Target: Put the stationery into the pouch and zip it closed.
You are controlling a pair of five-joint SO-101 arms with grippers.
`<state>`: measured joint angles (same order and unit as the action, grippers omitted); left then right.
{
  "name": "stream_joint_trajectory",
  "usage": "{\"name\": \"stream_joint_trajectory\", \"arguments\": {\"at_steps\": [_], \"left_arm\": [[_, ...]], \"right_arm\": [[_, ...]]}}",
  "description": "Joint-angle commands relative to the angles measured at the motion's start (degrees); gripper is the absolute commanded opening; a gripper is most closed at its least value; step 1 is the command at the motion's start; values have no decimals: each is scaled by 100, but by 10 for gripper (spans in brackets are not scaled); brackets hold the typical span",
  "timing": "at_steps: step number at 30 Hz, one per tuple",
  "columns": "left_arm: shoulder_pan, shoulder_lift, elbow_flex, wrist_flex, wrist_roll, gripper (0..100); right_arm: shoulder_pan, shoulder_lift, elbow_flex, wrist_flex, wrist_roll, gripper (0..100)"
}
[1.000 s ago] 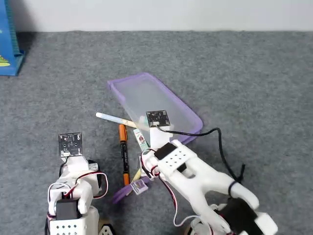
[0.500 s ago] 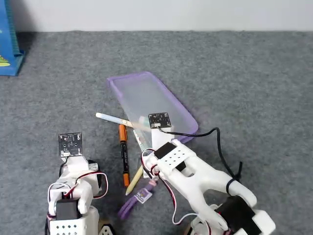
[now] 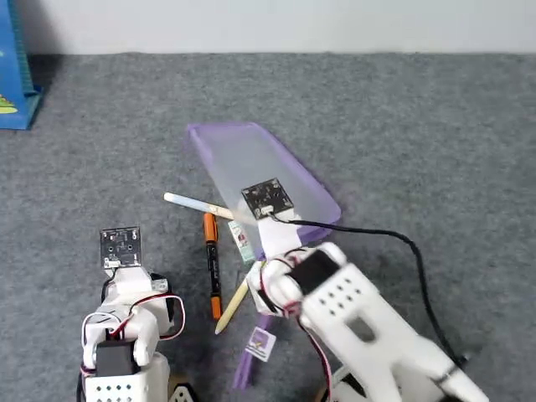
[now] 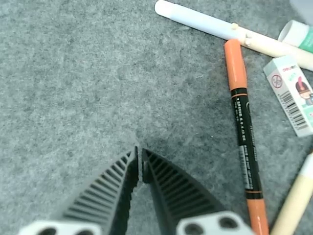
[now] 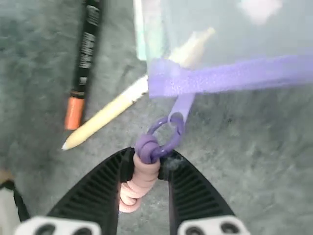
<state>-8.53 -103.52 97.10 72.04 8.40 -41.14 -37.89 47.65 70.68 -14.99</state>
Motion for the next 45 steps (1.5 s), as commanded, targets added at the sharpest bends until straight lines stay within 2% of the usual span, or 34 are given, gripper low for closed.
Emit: {"name": "stream_joint_trajectory", "arguments": {"at_steps": [1, 12, 19, 26, 29, 35, 39, 45], "left_arm": [[-9, -70, -57, 18, 44, 15], [-9, -70, -57, 18, 44, 15], [-9, -70, -57, 18, 44, 15], [193, -70, -57, 26, 44, 17], [360, -70, -66, -9, 35, 17], [-132, -79, -875, -18, 35, 18], [-167, -79, -1657, -9, 62, 18], [501, -79, -2448, 290, 290, 28]], "right_arm": [[-40, -848, -281, 356, 695, 8], [-40, -2114, -281, 488, 2523, 8], [-13, -2686, -281, 532, 2980, 8], [462, -3310, -281, 470, 3684, 8], [620, -3565, -281, 470, 3842, 8], [646, -3820, -273, 470, 3930, 8], [620, -3864, -273, 470, 3921, 8], [611, -3864, -273, 462, 3886, 8]]}}
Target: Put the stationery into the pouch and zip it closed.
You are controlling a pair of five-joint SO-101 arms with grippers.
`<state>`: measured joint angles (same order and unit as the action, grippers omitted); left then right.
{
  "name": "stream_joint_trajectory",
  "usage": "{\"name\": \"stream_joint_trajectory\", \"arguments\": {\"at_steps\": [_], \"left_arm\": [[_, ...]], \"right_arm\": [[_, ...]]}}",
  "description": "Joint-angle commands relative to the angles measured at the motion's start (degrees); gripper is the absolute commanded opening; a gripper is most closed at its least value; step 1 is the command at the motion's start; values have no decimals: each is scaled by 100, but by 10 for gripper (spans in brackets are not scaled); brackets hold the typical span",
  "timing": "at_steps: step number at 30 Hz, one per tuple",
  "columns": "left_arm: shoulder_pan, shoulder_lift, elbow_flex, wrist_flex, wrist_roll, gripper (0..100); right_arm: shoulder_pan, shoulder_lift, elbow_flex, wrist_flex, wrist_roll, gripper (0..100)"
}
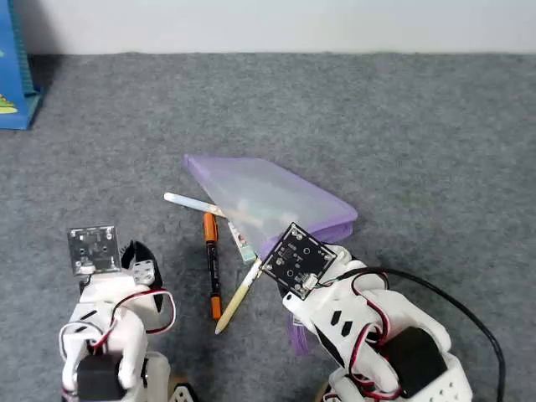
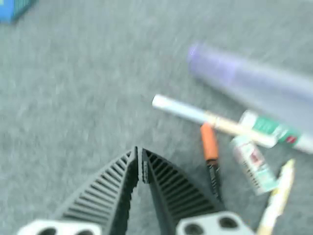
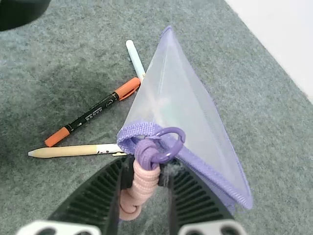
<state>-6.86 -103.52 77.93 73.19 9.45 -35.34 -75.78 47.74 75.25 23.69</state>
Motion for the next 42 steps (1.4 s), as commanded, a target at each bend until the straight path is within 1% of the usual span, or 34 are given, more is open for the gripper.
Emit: {"name": "stream_joint_trajectory", "arguments": {"at_steps": [1, 3, 6, 9, 13, 18, 24, 30, 33, 37, 42], "left_arm": [[475, -79, -549, 202, 237, 46], [756, -79, -549, 202, 316, 106], [1169, -79, -549, 202, 633, 220], [1732, -70, -541, 202, 791, 291], [2382, -70, -541, 79, 879, 294], [2848, -70, -541, 26, 905, 294], [2910, -79, -655, 88, 905, 294], [2927, -79, -1402, 598, 905, 294], [2936, -62, -1376, 624, 897, 294], [3209, -62, -1165, 598, 888, 294], [3279, -62, -769, 308, 870, 294]], "right_arm": [[31, -75, -281, 4, 9, 8], [4, -75, -281, -92, 9, 8], [-136, -75, -290, -163, -167, 8], [-444, -75, -290, -163, -316, 8], [-804, -75, -290, -171, -475, 8], [-866, -57, -290, -277, -475, 8], [-866, -31, -264, -277, -457, 8], [-840, -66, -167, -286, -422, 8], [-840, -75, -176, -286, -422, 8], [-840, -75, -185, -286, -422, 8], [-866, -75, -193, -277, -422, 8]]}}
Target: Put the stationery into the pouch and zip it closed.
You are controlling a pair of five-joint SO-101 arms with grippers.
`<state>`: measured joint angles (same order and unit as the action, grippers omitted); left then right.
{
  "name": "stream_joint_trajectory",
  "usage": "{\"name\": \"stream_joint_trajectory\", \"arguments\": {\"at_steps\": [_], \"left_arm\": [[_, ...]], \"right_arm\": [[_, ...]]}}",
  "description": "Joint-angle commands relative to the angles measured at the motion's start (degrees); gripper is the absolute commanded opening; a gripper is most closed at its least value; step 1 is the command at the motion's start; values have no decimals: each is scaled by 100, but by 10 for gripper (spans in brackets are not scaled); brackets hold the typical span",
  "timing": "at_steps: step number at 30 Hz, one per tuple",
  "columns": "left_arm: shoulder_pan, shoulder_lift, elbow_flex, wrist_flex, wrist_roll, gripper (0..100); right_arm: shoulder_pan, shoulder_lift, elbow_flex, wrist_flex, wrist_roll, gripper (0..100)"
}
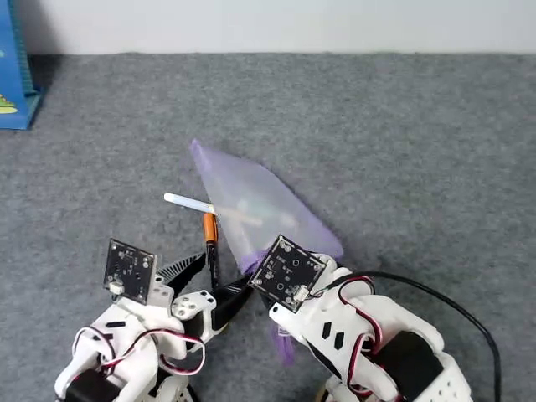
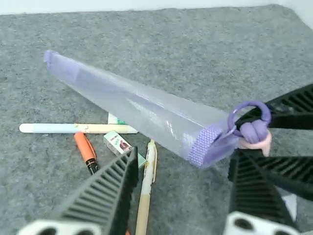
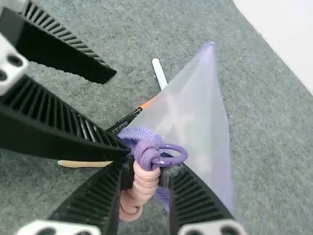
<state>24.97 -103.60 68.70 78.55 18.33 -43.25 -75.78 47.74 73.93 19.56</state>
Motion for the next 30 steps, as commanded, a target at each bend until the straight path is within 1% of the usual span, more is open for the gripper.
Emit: {"name": "stream_joint_trajectory", "arguments": {"at_steps": [1, 6, 12, 16, 19, 23, 25, 30], "left_arm": [[97, -53, 242, -273, -26, 294], [97, -53, 321, -352, -132, 277], [97, -53, 330, -475, -501, 139], [97, -53, 330, -510, -510, 77], [97, -53, 330, -510, -510, 58], [105, -53, 338, -510, -510, 46], [105, -53, 338, -510, -510, 24], [97, -53, 488, -510, -501, 13]], "right_arm": [[-75, -75, -193, -136, -9, 8], [-75, -75, -202, -110, -9, 8], [-75, -84, -202, -101, -9, 8], [-75, -84, -202, -75, -9, 8], [-101, -84, -193, 40, -9, 8], [-347, -84, -185, 224, -9, 8], [-435, -84, -176, 268, -9, 8], [-418, -84, -167, 391, -9, 8]]}}
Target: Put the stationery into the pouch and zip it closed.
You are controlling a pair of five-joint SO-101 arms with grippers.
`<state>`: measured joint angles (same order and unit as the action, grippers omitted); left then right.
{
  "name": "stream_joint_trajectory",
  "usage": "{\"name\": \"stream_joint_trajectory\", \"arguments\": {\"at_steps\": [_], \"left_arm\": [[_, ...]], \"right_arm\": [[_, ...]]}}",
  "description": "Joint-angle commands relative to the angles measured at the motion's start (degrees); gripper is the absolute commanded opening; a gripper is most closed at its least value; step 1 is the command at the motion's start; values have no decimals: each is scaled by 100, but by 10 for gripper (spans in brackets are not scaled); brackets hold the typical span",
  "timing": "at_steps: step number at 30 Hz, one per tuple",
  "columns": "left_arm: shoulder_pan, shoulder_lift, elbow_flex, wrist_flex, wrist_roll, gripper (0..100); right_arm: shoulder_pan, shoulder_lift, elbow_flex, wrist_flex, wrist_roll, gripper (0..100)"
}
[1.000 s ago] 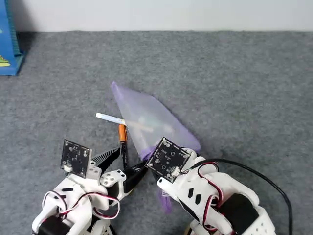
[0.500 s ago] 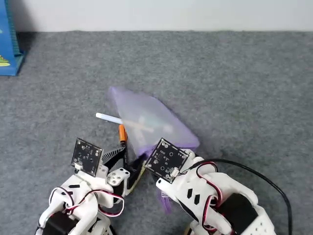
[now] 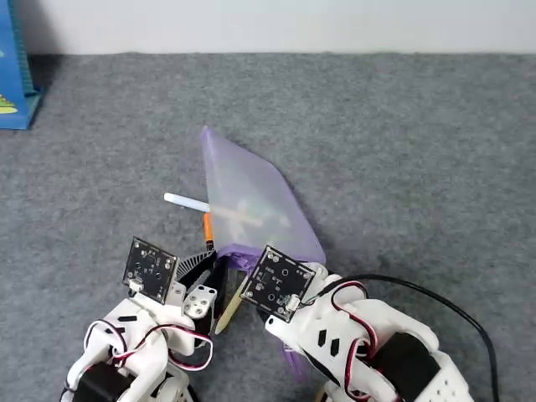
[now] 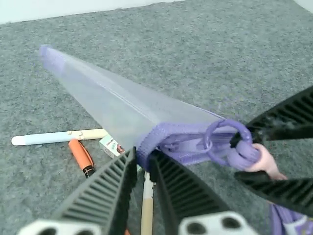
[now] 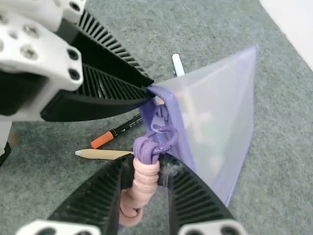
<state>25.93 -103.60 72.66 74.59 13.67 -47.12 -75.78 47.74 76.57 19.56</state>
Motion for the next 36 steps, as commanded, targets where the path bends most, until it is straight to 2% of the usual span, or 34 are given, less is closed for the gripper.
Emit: {"name": "stream_joint_trajectory", "arguments": {"at_steps": [1, 5, 7, 10, 17, 23, 29, 32, 36], "left_arm": [[0, -53, 163, -114, -18, 13], [-290, -53, 391, -343, 9, 13], [-756, -53, 470, -571, 141, 12], [-1204, -53, 629, -862, 202, 12], [-1266, -53, 664, -870, 211, 12], [-1266, -53, 681, -853, 211, 12], [-932, -62, 673, -791, -9, 34], [-571, -53, 681, -774, -53, 156], [-501, -44, 708, -756, 264, 313]], "right_arm": [[-31, -84, -167, 251, 0, 8], [171, -84, -167, 796, 0, 8], [541, -84, -185, 963, 141, 8], [1341, -84, -185, 1165, 791, 8], [3055, -84, -185, 1165, 1503, 8], [4022, -84, -193, 1147, 1820, 8], [3890, -409, -193, 1147, 1820, 8], [3521, -884, -185, 1165, 1811, 8], [3240, -1385, -167, 1174, 1732, 8]]}}
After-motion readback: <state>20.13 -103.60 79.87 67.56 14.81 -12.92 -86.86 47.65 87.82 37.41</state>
